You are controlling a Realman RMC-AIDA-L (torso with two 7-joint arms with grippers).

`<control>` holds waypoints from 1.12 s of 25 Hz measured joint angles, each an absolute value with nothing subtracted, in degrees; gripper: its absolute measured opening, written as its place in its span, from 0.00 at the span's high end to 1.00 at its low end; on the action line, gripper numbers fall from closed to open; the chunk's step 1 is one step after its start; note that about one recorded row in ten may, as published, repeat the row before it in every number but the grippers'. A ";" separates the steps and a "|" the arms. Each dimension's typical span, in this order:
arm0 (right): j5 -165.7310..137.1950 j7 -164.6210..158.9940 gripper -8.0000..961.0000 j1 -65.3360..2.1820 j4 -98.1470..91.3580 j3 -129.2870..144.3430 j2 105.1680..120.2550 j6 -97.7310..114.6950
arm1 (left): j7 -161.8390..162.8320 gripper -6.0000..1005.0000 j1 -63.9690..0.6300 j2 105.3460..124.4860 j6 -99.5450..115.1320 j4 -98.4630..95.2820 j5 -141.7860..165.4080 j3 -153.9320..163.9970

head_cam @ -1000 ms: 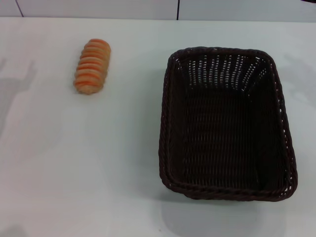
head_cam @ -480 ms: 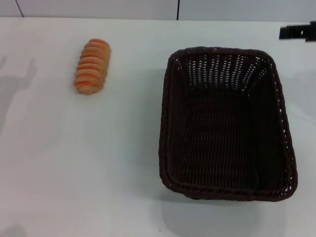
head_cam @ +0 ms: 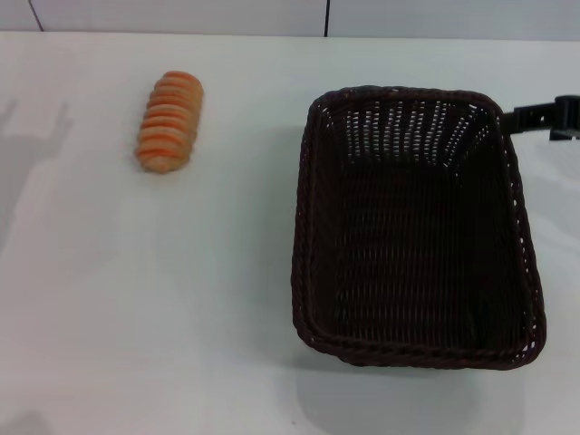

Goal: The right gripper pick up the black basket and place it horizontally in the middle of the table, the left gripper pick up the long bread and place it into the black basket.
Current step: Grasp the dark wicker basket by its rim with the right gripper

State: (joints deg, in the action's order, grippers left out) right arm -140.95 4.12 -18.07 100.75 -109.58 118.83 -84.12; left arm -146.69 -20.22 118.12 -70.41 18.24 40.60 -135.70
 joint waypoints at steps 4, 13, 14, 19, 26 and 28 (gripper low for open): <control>-141.33 3.97 0.29 -18.16 98.79 -109.49 118.84 -84.46 | -146.69 0.20 -20.26 118.13 -70.73 18.45 40.61 -135.70; -141.42 4.67 0.30 -19.43 92.39 -109.43 118.89 -82.44 | -146.61 0.20 -20.30 118.13 -70.93 18.55 40.55 -135.70; -141.35 4.97 0.30 -19.71 91.43 -109.42 118.91 -81.95 | -146.60 0.20 -20.31 118.13 -70.93 18.55 40.55 -135.72; -140.99 6.07 0.30 -21.08 87.38 -108.78 119.01 -79.88 | -146.60 0.20 -20.30 118.08 -70.93 18.55 40.53 -135.89; -140.87 7.12 0.30 -23.11 83.20 -107.27 119.08 -77.60 | -146.60 0.20 -20.25 118.04 -71.48 18.54 40.51 -136.42; -140.74 7.35 0.30 -23.64 82.03 -107.02 119.09 -77.20 | -146.59 0.20 -20.13 118.03 -71.73 18.54 40.51 -136.43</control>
State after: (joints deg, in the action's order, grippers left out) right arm -140.74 7.35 -23.64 82.03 -107.02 119.09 -77.20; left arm -146.59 -20.13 118.03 -71.73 18.54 40.51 -136.43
